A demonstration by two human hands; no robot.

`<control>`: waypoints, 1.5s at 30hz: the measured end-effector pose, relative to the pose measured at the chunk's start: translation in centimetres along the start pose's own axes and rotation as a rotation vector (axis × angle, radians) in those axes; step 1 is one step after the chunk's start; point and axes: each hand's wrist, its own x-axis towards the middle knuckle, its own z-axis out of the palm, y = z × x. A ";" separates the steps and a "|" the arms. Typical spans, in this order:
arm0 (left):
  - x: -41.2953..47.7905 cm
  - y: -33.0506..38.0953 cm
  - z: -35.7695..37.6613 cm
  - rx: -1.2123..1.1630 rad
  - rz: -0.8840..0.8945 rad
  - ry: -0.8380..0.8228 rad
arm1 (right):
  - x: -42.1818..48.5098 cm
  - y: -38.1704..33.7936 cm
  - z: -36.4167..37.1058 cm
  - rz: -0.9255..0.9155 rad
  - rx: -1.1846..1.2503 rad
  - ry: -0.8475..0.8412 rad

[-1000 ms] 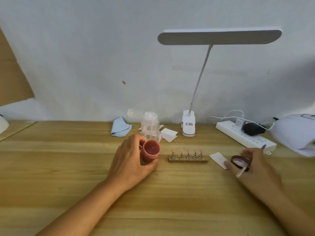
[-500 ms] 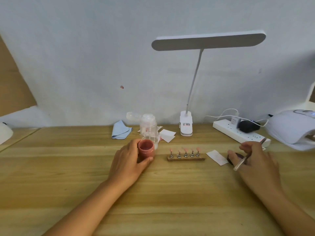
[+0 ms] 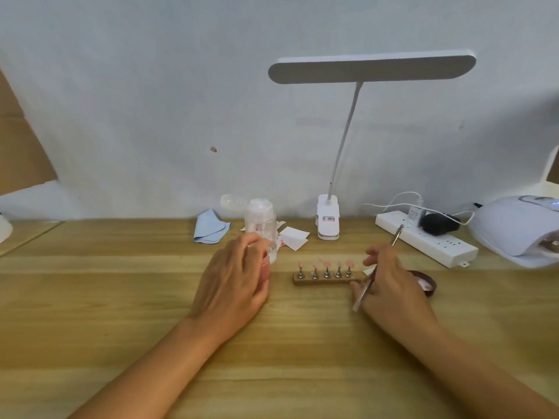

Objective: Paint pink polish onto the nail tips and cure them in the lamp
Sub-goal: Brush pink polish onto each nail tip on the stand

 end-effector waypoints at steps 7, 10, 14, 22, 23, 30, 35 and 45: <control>-0.1 4.4 1.1 -0.242 -0.178 -0.305 | -0.3 0.5 0.8 -0.063 0.009 0.090; -0.1 4.1 2.2 -0.288 -0.264 -0.358 | -0.1 0.5 0.9 -0.083 0.027 0.107; 0.4 3.1 2.7 -0.361 -0.362 -0.395 | -0.1 0.4 0.9 -0.096 0.059 0.111; 0.6 3.2 2.4 -0.448 -0.336 -0.353 | -0.5 0.2 -0.3 -0.094 0.325 0.333; 0.6 3.2 2.3 -0.467 -0.330 -0.348 | -0.7 0.0 -0.6 -0.133 0.373 0.376; 0.3 3.1 1.9 -0.528 -0.303 -0.342 | -1.7 -2.6 0.4 -0.137 0.693 0.265; 0.1 3.1 1.7 -0.535 -0.298 -0.347 | -2.2 -2.7 0.4 -0.182 0.642 0.226; 0.1 2.7 2.1 -0.573 -0.314 -0.324 | -2.6 -2.6 0.4 -0.187 0.556 0.095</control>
